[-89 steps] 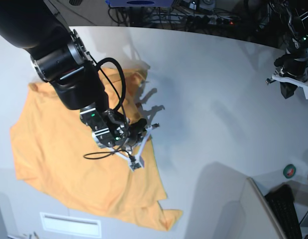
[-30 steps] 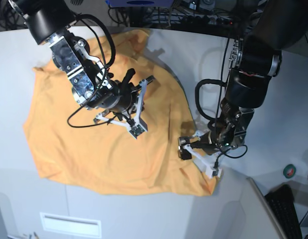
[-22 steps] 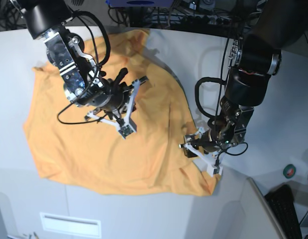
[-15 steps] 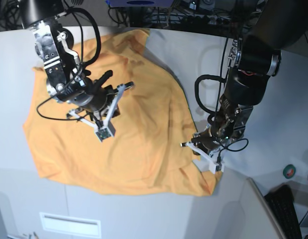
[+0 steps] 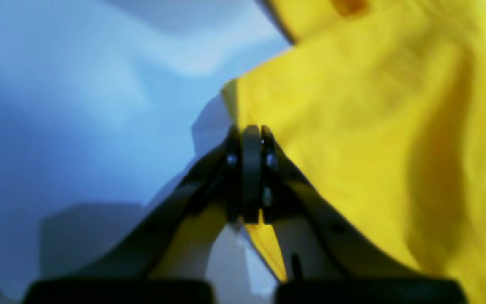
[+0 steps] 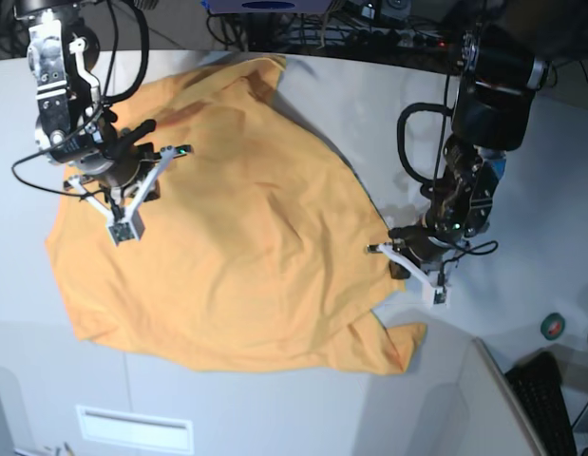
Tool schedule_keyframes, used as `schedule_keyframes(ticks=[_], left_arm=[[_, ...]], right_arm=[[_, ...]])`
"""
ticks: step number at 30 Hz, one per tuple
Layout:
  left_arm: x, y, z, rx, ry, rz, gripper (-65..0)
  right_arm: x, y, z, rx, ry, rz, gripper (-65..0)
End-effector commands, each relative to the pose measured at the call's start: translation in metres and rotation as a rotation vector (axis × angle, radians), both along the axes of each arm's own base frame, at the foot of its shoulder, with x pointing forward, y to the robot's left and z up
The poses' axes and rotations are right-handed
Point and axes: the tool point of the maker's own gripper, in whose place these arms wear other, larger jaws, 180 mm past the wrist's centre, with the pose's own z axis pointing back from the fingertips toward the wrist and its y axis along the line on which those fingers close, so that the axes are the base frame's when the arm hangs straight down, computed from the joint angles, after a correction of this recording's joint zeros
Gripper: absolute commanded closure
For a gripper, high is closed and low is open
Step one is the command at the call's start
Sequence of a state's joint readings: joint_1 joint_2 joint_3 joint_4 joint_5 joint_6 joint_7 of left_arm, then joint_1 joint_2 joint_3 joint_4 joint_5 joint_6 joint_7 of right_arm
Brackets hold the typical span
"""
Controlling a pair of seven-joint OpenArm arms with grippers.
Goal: Layout the t-shirt on the table in an organized manner, then fold the t-shirt properly
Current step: 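Pull the shirt edges apart with both grippers to spread it flat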
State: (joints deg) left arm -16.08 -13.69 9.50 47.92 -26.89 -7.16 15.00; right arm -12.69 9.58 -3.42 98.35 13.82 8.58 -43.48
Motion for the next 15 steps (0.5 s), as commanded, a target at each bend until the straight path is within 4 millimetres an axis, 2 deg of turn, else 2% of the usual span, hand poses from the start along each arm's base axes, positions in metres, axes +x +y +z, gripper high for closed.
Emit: schedule_keyframes(ticks=[1,4,8,11,15], left_arm=[[0.014,0.019,0.022,0.031,-0.075,0.039,0.0],[-0.002,0.05,0.026,0.057,-0.09,0.153,0.0],[-0.035,0.087,0.029,0.057,-0.105,0.264,0.0],[-0.059,0.101,0.032,0.064,-0.112,0.303,0.0],[-0.085,0.113,0.041,0.079,-0.13,0.332,0.0]], right_arm=[[0.007,-0.002,0.01,0.0,-0.042,0.007,0.0],[0.004,-0.008,0.009,0.0,-0.04,-0.016,0.0],[0.003,-0.016,0.009,0.021,-0.039,-0.089,0.0],[0.0,-0.025,0.007,0.027,-0.027,-0.14,0.0],[-0.016,-0.045,0.005,0.013,-0.009,-0.201,0.0]])
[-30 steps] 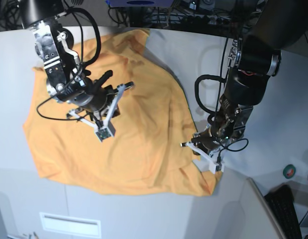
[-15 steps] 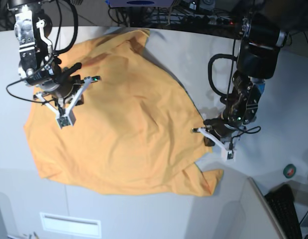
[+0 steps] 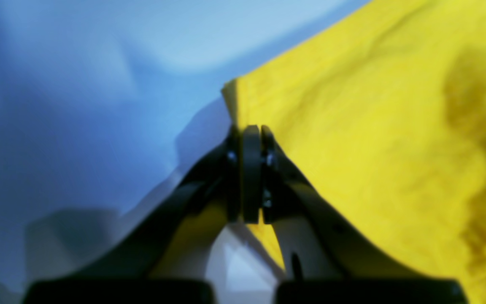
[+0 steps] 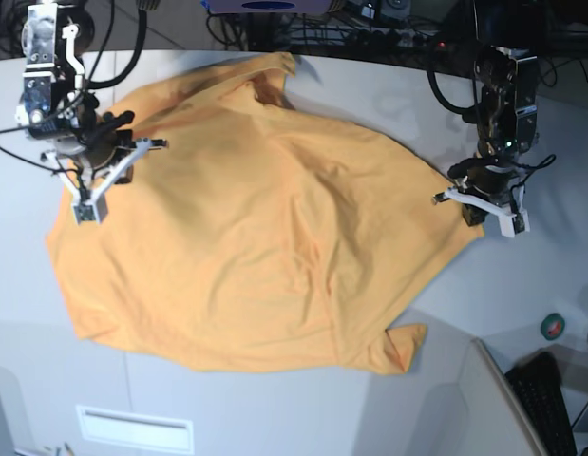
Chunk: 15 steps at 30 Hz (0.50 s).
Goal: Layout the t-shirt on the table in an organized manner, then fold the t-shirt properly
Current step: 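Pull the shirt edges apart with both grippers to spread it flat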
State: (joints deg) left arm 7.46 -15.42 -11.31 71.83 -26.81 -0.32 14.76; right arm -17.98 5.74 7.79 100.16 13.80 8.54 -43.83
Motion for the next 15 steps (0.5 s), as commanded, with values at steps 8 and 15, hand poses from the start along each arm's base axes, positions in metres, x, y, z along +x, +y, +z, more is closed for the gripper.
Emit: schedule_keyframes(ticks=[8,15], left_arm=[[-0.016,0.008,0.019,0.038,-0.044,-0.004,0.0],[-0.016,0.007,0.019,0.036,-0.044,-0.005,0.0]], right_arm=[[-0.024,-0.031,0.019,0.007,0.076,-0.24,-20.1],[-0.046,0.012,0.015,0.183,0.212,-0.23,-25.4]])
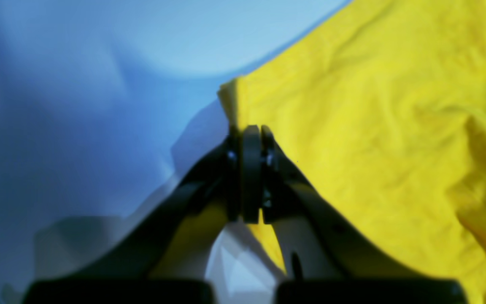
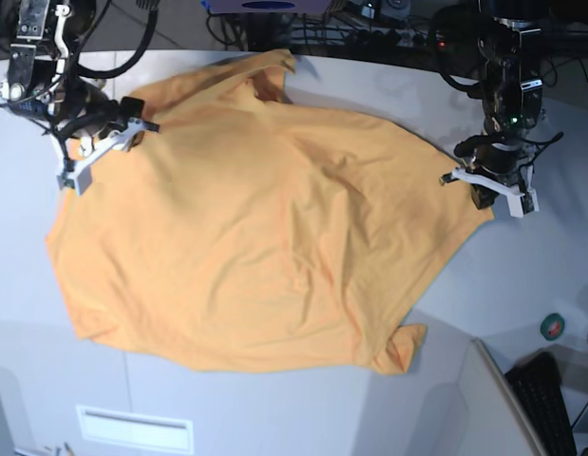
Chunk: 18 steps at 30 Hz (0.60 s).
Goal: Layout the t-shirt on the table in an organized manner, then fold the t-shirt properly
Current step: 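Pull the shirt edges apart with both grippers to spread it flat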
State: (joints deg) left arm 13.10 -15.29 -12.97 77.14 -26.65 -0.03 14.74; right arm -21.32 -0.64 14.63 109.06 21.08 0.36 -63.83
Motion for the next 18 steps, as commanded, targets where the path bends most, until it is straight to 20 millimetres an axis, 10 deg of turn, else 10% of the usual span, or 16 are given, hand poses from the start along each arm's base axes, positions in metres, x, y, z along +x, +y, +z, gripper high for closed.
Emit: schedule_keyframes(ticks=[1,18], left_arm=[[0.01,0.004,0.014,0.018,-0.049,-0.007,0.0],[0.01,0.007,0.015,0.026,-0.049,-0.011,0.0]], right_arm=[[0.003,0.005,0.005,0.018,-0.019,-0.016,-25.2],[-0.008,0.03,-0.019,0.109,0.055,-0.17,-25.8]])
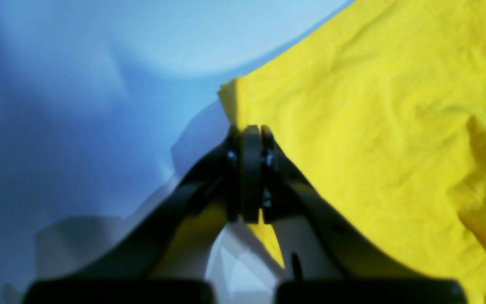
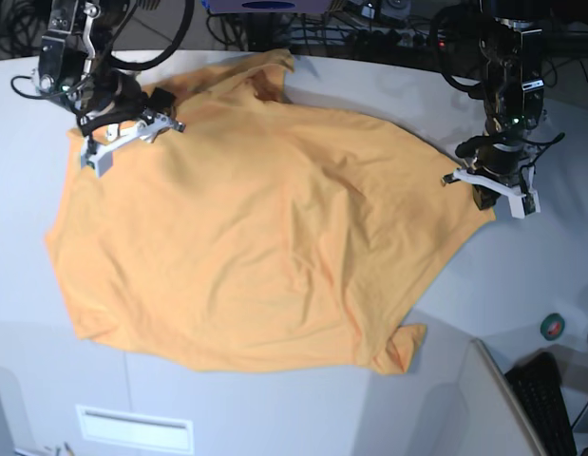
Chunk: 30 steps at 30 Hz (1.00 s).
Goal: Layout the t-shirt on the table in an organized manner, then fold the t-shirt properly
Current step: 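Pull the shirt edges apart with both grippers to spread it flat, then lift the shirt with both grippers and swing it across the table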
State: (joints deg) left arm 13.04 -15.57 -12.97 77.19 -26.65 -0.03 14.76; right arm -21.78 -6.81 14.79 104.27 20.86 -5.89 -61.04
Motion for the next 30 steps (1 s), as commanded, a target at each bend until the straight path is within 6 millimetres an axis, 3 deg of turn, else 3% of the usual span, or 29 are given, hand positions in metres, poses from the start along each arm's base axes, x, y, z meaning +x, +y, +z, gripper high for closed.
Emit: schedule_keyframes(ticks=[1,6,11,13,15,18,22,28,30], left_arm=[[0.009,0.005,0.014,0.021,-0.048,-0.009,0.0],[0.009,0.005,0.014,0.021,-0.048,-0.009,0.0],[0.009,0.005,0.014,0.021,-0.048,-0.009,0.0],[0.009,0.005,0.014,0.021,-0.048,-0.009,0.0],[0.009,0.005,0.014,0.021,-0.048,-0.009,0.0],[0.009,0.005,0.014,0.021,-0.048,-0.009,0.0],[0.014,0.004,0.024,0.026,-0.073,-0.015,0.0],[0.036,0.0,0.06,0.046,-0.114,-0.063,0.0],[0.045,-0.008,0.067,0.028,-0.101,-0.078,0.0]], right_arm=[[0.006,0.0,0.003,0.007,-0.022,-0.012,-25.8],[-0.001,0.003,-0.011,0.019,0.02,-0.013,-25.8],[0.005,0.013,-0.006,0.089,-0.004,-0.024,-23.6],[0.006,0.018,-0.005,0.119,-0.01,-0.028,-15.3],[0.007,0.018,-0.004,0.127,-0.011,-0.032,0.0],[0.009,0.015,0.0,0.121,-0.023,-0.032,0.0],[0.019,-0.012,0.024,0.037,-0.104,-0.002,0.0],[0.03,-0.099,0.046,-0.094,-0.121,-0.126,0.0],[0.038,-0.116,0.054,-0.124,-0.141,-0.113,0.0]])
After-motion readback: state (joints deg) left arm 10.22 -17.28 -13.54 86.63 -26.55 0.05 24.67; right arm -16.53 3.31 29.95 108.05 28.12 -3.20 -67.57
